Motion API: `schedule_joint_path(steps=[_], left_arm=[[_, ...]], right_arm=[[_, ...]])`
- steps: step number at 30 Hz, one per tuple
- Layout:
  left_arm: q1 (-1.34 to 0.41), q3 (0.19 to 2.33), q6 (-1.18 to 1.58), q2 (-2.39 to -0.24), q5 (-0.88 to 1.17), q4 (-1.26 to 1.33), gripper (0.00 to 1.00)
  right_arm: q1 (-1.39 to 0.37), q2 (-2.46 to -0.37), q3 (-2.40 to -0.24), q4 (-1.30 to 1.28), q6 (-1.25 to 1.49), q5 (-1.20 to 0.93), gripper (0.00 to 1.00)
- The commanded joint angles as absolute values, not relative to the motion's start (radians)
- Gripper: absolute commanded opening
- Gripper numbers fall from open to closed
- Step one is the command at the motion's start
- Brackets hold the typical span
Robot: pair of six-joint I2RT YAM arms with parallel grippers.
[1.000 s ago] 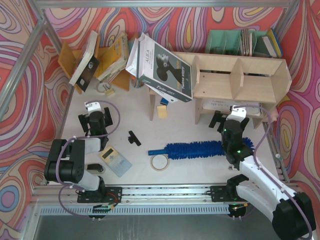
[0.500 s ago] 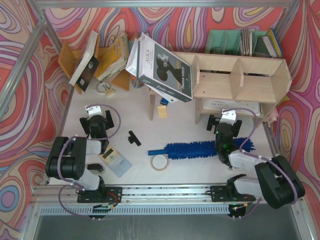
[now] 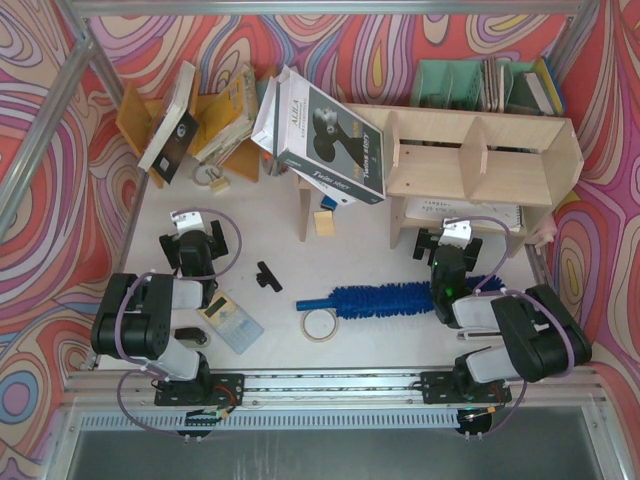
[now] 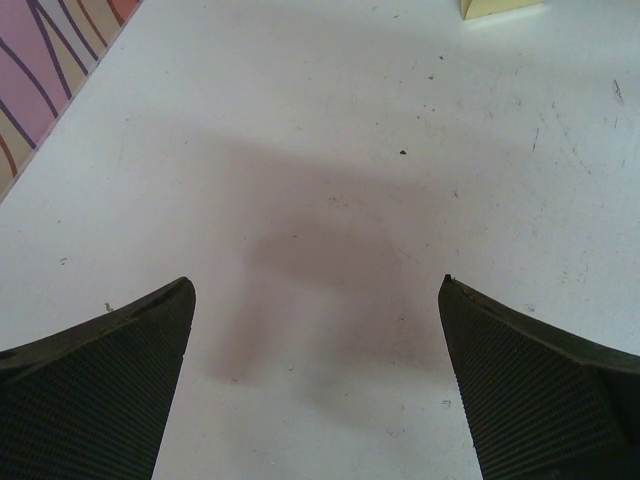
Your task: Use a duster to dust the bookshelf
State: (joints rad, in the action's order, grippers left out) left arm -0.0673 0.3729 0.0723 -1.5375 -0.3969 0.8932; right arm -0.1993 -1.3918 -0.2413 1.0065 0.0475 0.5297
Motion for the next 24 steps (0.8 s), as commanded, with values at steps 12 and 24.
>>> schedule_joint_path(steps=[12,24], left_arm=[[-0.064,0.364,0.085,-1.537,-0.399,0.927,0.98],[-0.064,0.364,0.085,-1.537,-0.400,0.927,0.98]], right_arm=[[-0.132,-1.482,-0.268,1.156,-0.025,0.321,0.99],[-0.060,-1.588,-0.289,1.240,-0.005,0.155,0.99]])
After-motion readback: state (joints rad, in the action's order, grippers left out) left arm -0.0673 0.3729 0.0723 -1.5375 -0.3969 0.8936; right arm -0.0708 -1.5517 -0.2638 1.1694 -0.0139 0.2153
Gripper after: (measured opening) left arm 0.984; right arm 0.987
